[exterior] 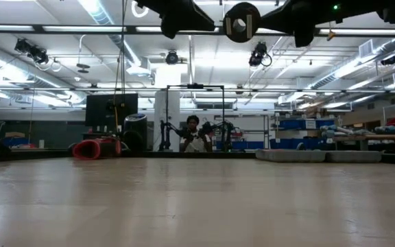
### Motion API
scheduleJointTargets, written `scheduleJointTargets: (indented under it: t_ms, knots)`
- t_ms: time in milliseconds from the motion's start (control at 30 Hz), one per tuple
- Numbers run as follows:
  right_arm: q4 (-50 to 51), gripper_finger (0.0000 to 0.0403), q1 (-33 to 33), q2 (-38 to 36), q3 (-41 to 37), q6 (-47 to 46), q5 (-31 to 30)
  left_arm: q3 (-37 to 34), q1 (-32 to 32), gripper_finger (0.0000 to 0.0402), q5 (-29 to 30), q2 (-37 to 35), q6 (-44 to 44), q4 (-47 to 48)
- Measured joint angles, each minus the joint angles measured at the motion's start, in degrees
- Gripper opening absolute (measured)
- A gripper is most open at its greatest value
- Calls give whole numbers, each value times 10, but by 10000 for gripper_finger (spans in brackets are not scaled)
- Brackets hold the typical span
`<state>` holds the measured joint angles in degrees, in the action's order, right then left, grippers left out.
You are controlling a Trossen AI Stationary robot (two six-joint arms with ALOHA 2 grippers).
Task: Coil cords
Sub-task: Uncoil the red wire from the black spool
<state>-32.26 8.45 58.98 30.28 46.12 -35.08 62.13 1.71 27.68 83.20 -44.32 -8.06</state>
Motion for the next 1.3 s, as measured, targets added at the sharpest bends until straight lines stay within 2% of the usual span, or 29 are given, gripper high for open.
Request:
scheduleJointTargets:
  t_ms: [267,767,1100,1300]
  knots:
    - [-8,0,-1,0,0,-26,-2,0,6,124,2,0,-77,-60]
    - [-33,0,-1,1,0,-45,22,0,5,121,-1,1,-80,-78]
    - [-85,0,-3,53,0,-25,27,0,6,121,-14,1,-79,-88]
    - [-87,0,-3,55,9,-21,19,0,6,121,-14,1,-79,-84]
